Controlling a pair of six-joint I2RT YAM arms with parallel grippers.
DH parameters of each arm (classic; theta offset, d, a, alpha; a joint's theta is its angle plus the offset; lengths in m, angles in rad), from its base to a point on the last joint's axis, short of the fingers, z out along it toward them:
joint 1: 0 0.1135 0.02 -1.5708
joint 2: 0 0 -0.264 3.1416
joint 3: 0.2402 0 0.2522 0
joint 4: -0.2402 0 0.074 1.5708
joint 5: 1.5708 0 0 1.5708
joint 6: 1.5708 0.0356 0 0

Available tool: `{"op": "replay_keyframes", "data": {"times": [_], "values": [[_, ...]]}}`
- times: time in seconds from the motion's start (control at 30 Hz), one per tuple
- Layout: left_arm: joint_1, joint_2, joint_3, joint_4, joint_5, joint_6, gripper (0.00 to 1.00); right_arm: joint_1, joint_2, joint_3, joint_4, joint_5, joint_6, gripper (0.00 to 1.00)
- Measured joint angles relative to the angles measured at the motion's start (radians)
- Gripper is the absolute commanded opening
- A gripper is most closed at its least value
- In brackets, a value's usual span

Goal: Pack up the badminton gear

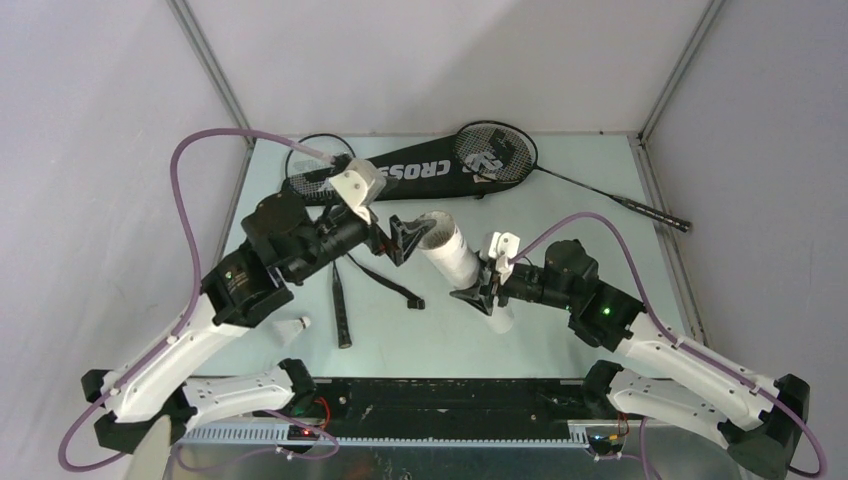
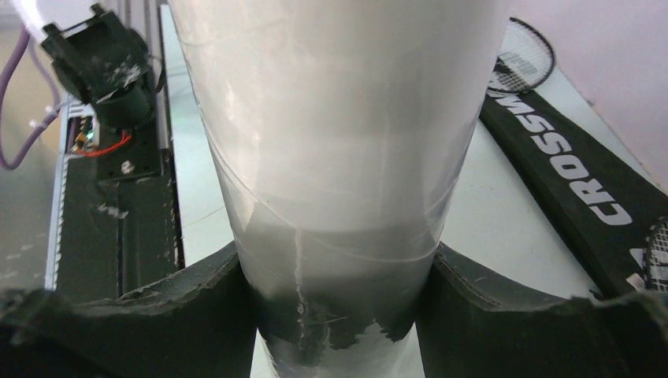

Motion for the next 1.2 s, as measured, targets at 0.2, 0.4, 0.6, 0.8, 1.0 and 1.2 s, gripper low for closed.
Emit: {"op": "replay_keyframes", "data": {"times": [0.2, 0.4, 0.6, 0.8, 1.0, 1.2], "values": [[0.000, -0.174, -0.168, 0.208, -0.106, -0.050, 1.00, -0.031, -0.008, 0.000, 0.055, 0.117, 0.110, 0.51], [0.000, -0.385, -0.301, 0.412, -0.130, -0.110, 1.00, -0.051, -0.023, 0.000, 0.123, 0.297, 0.282, 0.53], [0.000, -0.401, -0.623, 0.640, 0.000, -0.173, 1.00, -0.071, -0.039, 0.024, 0.161, 0.327, 0.411, 0.54], [0.000, -0.182, -0.841, 0.730, 0.160, -0.259, 1.00, -0.067, -0.025, 0.046, 0.243, 0.137, 0.457, 0.53], [0.000, -0.150, -0.840, 0.827, 0.270, -0.294, 1.00, -0.022, -0.002, 0.049, 0.311, 0.055, 0.442, 0.53], [-0.003, -0.117, -0.832, 0.912, 0.319, -0.329, 1.00, 0.021, 0.044, 0.049, 0.358, 0.002, 0.428, 0.52]]}}
